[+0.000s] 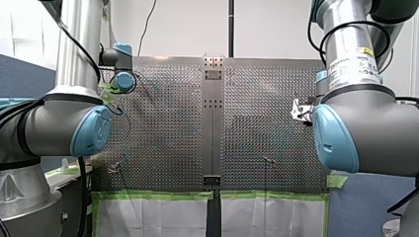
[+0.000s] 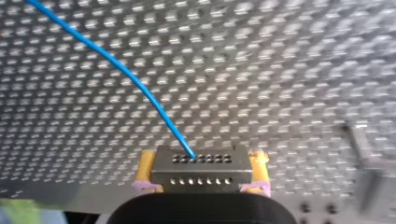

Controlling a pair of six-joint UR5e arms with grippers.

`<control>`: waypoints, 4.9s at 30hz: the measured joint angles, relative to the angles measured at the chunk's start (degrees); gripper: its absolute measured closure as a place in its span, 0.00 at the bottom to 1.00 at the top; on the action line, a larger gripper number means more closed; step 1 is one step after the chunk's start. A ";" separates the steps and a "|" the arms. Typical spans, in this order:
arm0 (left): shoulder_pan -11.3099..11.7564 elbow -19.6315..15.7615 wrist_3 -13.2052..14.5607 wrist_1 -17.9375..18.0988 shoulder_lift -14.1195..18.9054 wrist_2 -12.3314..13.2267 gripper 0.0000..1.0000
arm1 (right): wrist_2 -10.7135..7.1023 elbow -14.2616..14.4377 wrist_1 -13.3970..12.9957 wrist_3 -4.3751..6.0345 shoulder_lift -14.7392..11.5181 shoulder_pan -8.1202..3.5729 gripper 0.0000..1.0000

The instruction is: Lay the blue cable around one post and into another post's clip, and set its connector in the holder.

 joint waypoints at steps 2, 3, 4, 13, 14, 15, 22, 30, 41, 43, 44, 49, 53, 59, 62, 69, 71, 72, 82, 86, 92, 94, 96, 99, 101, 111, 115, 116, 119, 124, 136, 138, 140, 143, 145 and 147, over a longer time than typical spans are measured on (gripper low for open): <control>0.03 0.01 -0.01 0.00 0.00 0.00 0.00 | -0.43 -0.13 0.25 0.04 -0.99 -0.14 1.00; 0.06 0.01 -0.01 0.01 0.00 0.01 0.00 | -0.60 -0.13 0.40 0.06 -1.64 -0.23 1.00; 0.09 0.02 -0.02 0.02 0.00 0.00 0.00 | -0.68 -0.07 0.47 0.07 -2.09 -0.31 1.00; 0.23 0.09 -0.02 0.04 0.00 0.17 0.00 | -0.60 3.27 -2.25 0.99 -6.42 -1.49 1.00; 0.24 0.13 -0.02 0.04 0.00 0.24 0.00 | -0.65 3.68 -2.65 1.15 -6.84 -1.61 1.00; 0.25 0.20 -0.02 0.03 0.00 0.31 0.00 | -0.73 4.18 -3.17 1.22 -7.36 -1.76 1.00; 0.26 0.33 -0.01 -0.02 0.00 0.44 0.00 | -2.67 6.21 -6.26 1.37 -10.53 -2.77 1.00; 0.32 0.36 -0.02 0.03 0.00 0.45 0.00 | -3.95 6.11 -8.32 1.76 -13.40 -4.29 1.00; 0.34 0.38 -0.02 0.00 0.00 0.44 0.00 | -4.15 6.03 -8.97 1.15 -11.49 -5.76 1.00; 0.29 0.38 -0.02 0.00 0.00 0.45 0.00 | -4.48 6.03 -9.52 1.08 -10.60 -6.17 1.00; 0.28 0.38 -0.02 0.00 0.00 0.45 0.00 | -4.72 6.02 -9.77 1.09 -10.18 -6.32 1.00; 0.26 0.38 -0.02 -0.02 0.00 0.45 0.00 | -5.75 5.79 -10.46 1.28 -8.58 -6.92 1.00; 0.25 0.38 -0.02 -0.03 0.00 0.50 0.00 | -6.68 4.91 -10.10 1.28 -8.13 -7.06 1.00; 0.24 0.43 -0.02 0.01 0.00 0.69 0.00 | -8.22 2.90 -8.65 1.05 -6.97 -6.96 1.00; 0.24 0.45 0.01 0.04 0.00 0.70 0.00 | -8.68 1.89 -7.75 0.65 -6.15 -6.82 1.00; 0.24 0.47 0.16 0.06 0.00 0.71 0.00 | -9.71 -0.59 -6.49 0.46 -4.99 -6.58 1.00; 0.24 0.49 0.19 0.06 0.00 0.71 0.00 | -9.94 -1.27 -6.13 0.42 -4.67 -6.51 1.00; 0.24 0.49 0.21 0.06 0.00 0.71 0.00 | -10.12 -1.63 -6.02 0.44 -4.52 -6.46 1.00; 0.14 0.49 0.37 0.05 0.00 0.71 0.00 | -12.42 -2.95 -6.67 0.81 -3.33 -6.25 1.00; 0.05 0.50 0.45 0.04 0.00 0.71 0.00 | -12.90 -3.34 -6.74 0.92 -2.87 -6.21 1.00; 0.00 0.54 0.50 0.05 0.00 0.71 0.00 | -13.02 -4.09 -6.48 0.90 -2.13 -6.13 1.00; -0.01 0.53 0.56 0.04 0.00 0.71 0.00 | -13.05 -4.34 -6.42 0.90 -1.91 -6.08 1.00; -0.02 0.53 0.62 0.05 0.00 0.71 0.00 | -13.08 -4.58 -6.36 0.83 -1.71 -6.06 1.00; -0.02 0.55 0.72 0.05 0.00 0.74 0.00 | -13.11 -4.89 -6.31 0.73 -1.59 -6.05 1.00; -0.02 0.60 0.74 0.05 0.00 0.75 0.00 | -13.15 -5.02 -6.29 0.78 -1.56 -6.04 1.00; -0.02 0.64 0.91 0.05 0.00 0.71 0.00 | -12.45 -6.32 -3.28 0.38 -1.55 -5.52 1.00; -0.02 0.64 0.94 0.05 0.00 0.71 0.00 | -12.20 -6.50 -2.31 0.33 -1.55 -5.39 1.00; -0.02 0.66 0.94 0.05 0.00 0.71 0.00 | -12.16 -6.51 -2.24 0.35 -1.54 -5.39 1.00; -0.01 0.70 0.95 0.05 0.00 0.71 0.00 | -11.99 -6.52 -2.20 0.41 -1.54 -5.35 1.00; 0.03 0.83 0.95 0.03 0.00 0.74 0.00 | -11.95 -6.65 -2.59 0.45 -1.53 -5.35 1.00; 0.12 0.99 0.95 0.05 0.00 0.78 0.00 | -11.98 -7.15 -2.52 0.42 -1.50 -5.33 1.00; 0.12 0.99 0.95 0.04 0.00 0.79 0.00 | -11.97 -7.17 -2.48 0.36 -1.52 -5.33 1.00; 0.11 0.99 0.95 0.04 0.00 0.79 0.00 | -11.93 -7.17 -2.46 0.29 -1.54 -5.33 1.00; 0.09 0.99 0.95 0.03 0.00 0.80 0.00 | -11.89 -7.17 -2.54 0.05 -1.53 -5.30 1.00; 0.08 1.00 0.95 0.02 0.00 0.80 0.00 | -11.93 -7.18 -2.55 -0.08 -1.53 -5.29 1.00; 0.07 1.00 0.95 0.00 0.00 0.80 0.00 | -12.01 -7.18 -2.56 -0.14 -1.53 -5.27 1.00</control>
